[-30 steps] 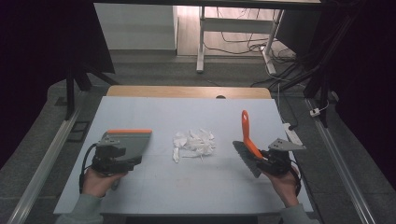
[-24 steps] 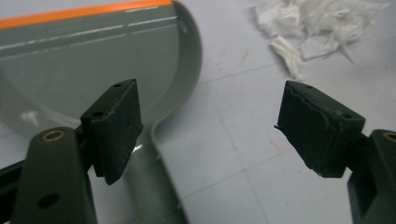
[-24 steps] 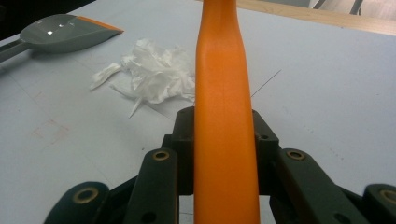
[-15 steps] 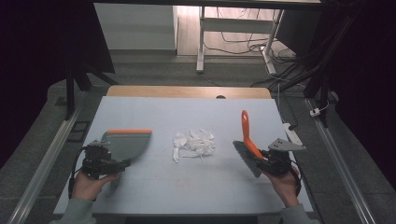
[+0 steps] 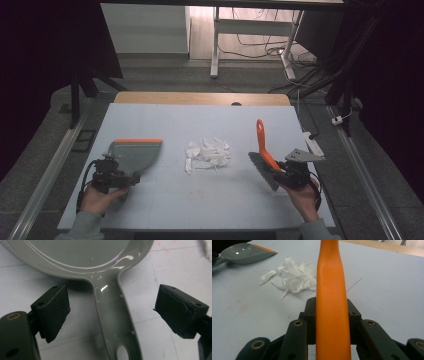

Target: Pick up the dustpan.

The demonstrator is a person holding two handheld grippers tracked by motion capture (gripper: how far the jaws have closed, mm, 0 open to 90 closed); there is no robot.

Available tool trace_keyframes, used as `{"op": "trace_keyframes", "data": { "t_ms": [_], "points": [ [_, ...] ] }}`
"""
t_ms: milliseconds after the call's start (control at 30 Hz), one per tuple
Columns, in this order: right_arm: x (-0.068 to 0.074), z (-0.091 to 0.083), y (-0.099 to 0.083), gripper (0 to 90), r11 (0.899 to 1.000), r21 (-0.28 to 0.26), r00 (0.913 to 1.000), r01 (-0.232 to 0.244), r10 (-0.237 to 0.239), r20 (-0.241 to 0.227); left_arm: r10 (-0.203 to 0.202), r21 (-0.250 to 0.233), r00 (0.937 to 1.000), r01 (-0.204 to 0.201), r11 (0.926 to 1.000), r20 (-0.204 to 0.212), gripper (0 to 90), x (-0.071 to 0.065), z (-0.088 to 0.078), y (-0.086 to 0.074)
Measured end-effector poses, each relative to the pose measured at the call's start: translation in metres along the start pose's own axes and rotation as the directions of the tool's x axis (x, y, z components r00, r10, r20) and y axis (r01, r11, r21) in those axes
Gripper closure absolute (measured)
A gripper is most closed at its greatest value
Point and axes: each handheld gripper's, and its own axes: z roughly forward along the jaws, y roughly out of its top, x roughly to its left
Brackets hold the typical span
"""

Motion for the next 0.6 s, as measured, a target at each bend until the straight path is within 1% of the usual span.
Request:
{"op": "trace_keyframes", "data": {
  "t_ms": [67, 167, 200, 233, 300, 467, 533, 600],
  "points": [
    [0.0, 0.0, 0.0, 70.2, 1.0, 0.003, 1.0, 0.001, -0.001, -0.002, -0.006, 0.001, 1.0, 0.006, 1.0, -0.003, 14.4, 0.002, 0.003, 0.0],
    [0.001, 0.0, 0.0, 70.2, 1.0, 0.002, 1.0, 0.0, 0.0, 0.002, -0.016, -0.002, 0.9999, 0.016, 0.9999, 0.003, 15.8, 0.003, 0.006, 0.0],
    [0.001, 0.001, 0.0, 70.2, 1.0, 0.002, 1.0, 0.0, 0.0, 0.002, -0.019, 0.002, 0.9998, 0.019, 0.9998, 0.007, 17.7, 0.004, 0.01, 0.0],
    [0.001, 0.001, 0.0, 70.2, 1.0, 0.002, 1.0, 0.0, 0.0, 0.002, -0.019, 0.002, 0.9998, 0.019, 0.9998, 0.007, 18.1, 0.004, 0.01, 0.0],
    [0.001, 0.001, 0.0, 70.2, 1.0, 0.002, 1.0, 0.001, -0.001, 0.001, -0.031, 0.002, 0.9995, 0.031, 0.9995, 0.008, 18.5, 0.004, 0.013, 0.0],
    [0.001, 0.001, 0.0, 70.2, 1.0, 0.005, 1.0, 0.002, -0.002, 0.004, -0.034, 0.005, 0.9994, 0.034, 0.9994, 0.004, 20.0, 0.004, 0.018, 0.001],
    [0.001, 0.001, -0.001, 70.2, 1.0, 0.006, 1.0, 0.001, -0.001, 0.006, -0.043, 0.001, 0.9991, 0.043, 0.9991, 0.004, 21.0, 0.003, 0.02, 0.001],
    [0.001, 0.002, -0.001, 70.2, 1.0, 0.006, 1.0, 0.001, -0.001, 0.007, -0.05, -0.002, 0.9987, 0.05, 0.9987, 0.001, 24.1, 0.004, 0.021, 0.001]
  ]
}}
